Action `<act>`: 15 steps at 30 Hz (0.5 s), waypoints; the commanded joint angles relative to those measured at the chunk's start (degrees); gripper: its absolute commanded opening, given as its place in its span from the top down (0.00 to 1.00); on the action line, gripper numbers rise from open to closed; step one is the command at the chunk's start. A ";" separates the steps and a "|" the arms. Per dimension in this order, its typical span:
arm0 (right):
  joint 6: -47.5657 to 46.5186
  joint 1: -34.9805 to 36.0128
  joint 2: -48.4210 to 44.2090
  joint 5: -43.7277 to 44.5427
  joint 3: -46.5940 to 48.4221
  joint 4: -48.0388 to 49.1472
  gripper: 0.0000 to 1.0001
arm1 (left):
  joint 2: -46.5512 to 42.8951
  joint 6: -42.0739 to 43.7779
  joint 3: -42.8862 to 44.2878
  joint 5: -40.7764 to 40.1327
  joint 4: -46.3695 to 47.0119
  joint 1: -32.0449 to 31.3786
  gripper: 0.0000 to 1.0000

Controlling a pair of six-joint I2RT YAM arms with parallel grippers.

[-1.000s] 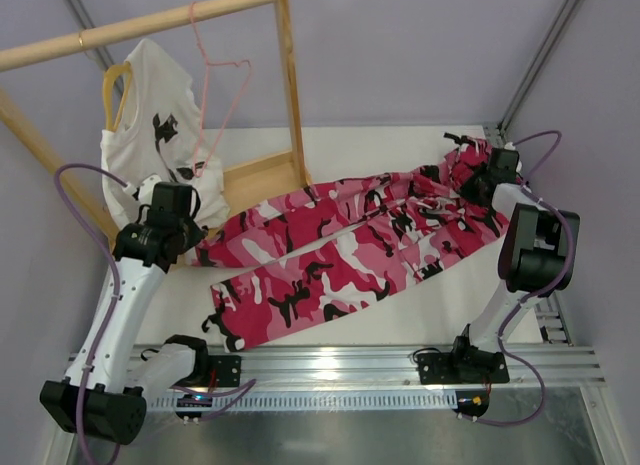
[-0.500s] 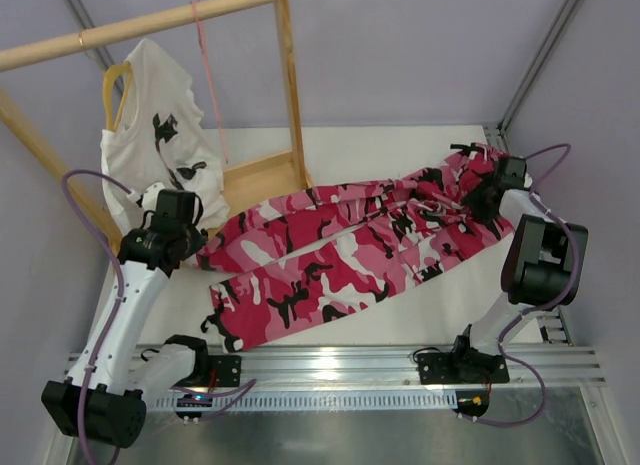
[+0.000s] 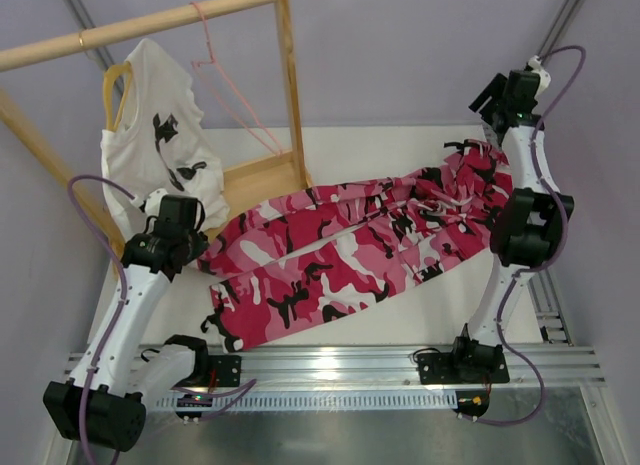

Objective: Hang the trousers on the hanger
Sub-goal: Fold the trousers

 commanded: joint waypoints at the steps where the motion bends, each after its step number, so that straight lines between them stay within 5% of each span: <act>1: -7.00 2.73 12.85 9.73 15.61 -10.82 0.24 | -0.75 0.58 -0.33 -0.60 2.02 0.29 1.00; 4: -7.36 3.09 13.43 11.52 16.71 -9.21 0.24 | -1.01 0.14 -0.68 -0.77 2.10 0.37 1.00; 8: -9.03 3.79 10.00 10.55 5.64 -1.02 0.24 | -0.84 -0.48 -1.39 -0.07 3.07 0.37 1.00; 15: -10.70 4.32 13.42 15.29 7.73 -8.03 0.25 | 0.39 -0.83 -1.74 0.28 4.39 0.37 1.00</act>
